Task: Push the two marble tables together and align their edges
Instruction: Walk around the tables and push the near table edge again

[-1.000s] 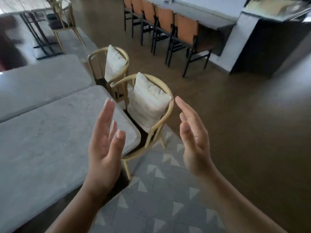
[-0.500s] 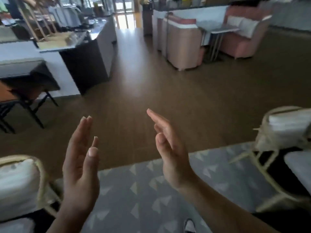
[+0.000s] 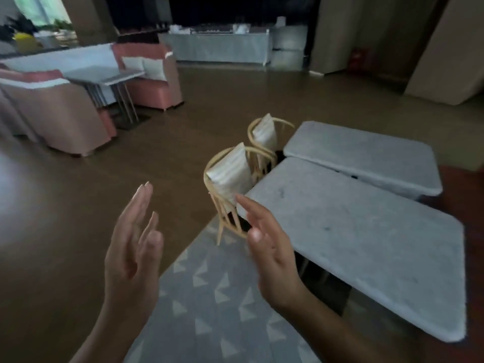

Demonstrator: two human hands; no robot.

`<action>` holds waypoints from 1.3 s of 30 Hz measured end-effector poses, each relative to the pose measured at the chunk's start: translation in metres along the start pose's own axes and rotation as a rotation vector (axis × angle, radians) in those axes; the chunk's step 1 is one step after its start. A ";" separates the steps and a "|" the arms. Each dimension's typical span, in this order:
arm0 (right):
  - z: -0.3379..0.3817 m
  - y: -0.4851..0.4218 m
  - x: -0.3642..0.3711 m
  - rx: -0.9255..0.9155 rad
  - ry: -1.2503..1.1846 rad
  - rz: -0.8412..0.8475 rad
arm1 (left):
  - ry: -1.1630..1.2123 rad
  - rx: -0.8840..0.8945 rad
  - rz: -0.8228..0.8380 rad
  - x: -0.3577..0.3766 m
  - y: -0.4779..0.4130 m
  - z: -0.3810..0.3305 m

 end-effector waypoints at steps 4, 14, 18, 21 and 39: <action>-0.021 -0.007 -0.089 0.013 0.085 -0.125 | 0.145 -0.035 0.107 0.094 -0.027 0.023; -0.004 0.038 -0.212 -0.018 0.244 -0.463 | 0.354 -0.094 0.513 0.255 -0.025 0.017; 0.009 0.090 -0.242 0.000 0.329 -0.618 | 0.416 -0.085 0.650 0.306 -0.002 0.009; 0.020 0.123 -0.264 0.005 0.375 -0.708 | 0.467 -0.079 0.733 0.344 0.022 -0.005; -0.099 0.173 -0.494 0.108 0.442 -0.700 | 0.327 -0.115 0.832 0.579 0.107 0.071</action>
Point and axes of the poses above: each hand's wrist, its own y-axis away from the middle knuckle, its own x-axis out of the palm, z = x × y, the point moved 5 cm from there along -y, towards the middle knuckle, and after that the axes turned 3 degrees about z, right-handed, at the moved point
